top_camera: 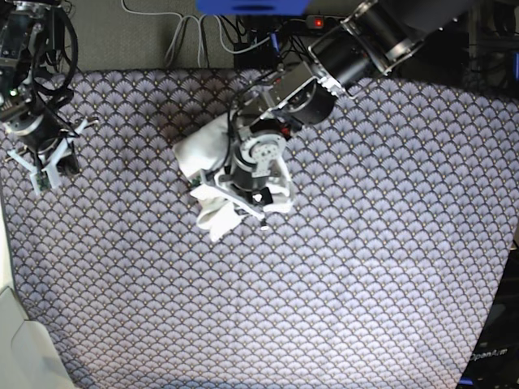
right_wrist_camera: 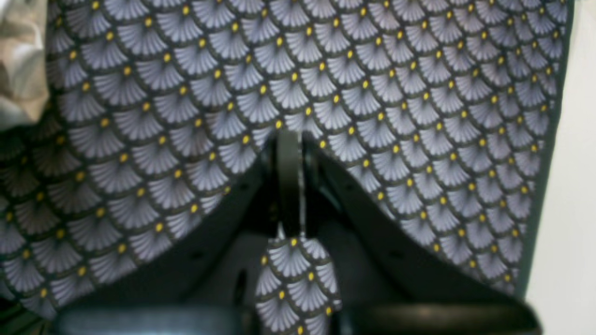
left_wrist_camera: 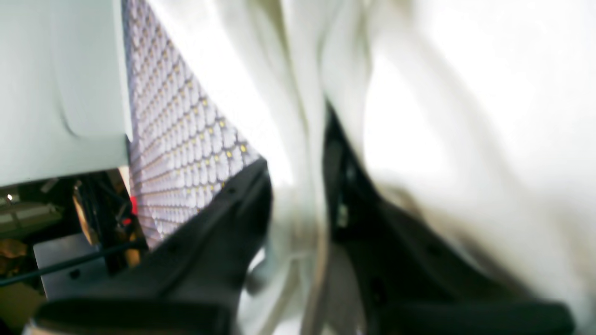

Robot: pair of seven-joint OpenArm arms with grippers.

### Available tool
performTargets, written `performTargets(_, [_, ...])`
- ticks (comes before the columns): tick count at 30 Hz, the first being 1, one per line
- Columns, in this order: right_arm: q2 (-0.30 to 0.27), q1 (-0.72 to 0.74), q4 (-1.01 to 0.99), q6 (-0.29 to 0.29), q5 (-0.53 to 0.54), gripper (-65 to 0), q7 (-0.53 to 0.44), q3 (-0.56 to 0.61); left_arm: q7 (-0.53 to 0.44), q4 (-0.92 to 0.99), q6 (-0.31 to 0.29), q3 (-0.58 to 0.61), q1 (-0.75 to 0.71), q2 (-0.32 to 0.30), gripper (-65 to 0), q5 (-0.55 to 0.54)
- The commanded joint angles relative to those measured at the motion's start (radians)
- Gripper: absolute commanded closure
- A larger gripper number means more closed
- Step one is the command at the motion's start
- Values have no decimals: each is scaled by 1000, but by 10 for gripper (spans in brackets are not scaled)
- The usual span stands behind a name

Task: Fold the T-shirt properly
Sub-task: 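Rotate and press the bundle flat with the left gripper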

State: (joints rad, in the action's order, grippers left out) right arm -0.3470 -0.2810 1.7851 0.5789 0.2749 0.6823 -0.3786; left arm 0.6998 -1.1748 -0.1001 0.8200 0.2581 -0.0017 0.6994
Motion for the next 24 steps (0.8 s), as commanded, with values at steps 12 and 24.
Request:
performTargets(12, [-13,-30,15,2,10,0,-17,-7,-217,26,-16,3,14,29,-4,56])
performTargets(24, [-11,-30,15,2,10,0,-13,-7,-210,26,-16,26,14,25,-44,133])
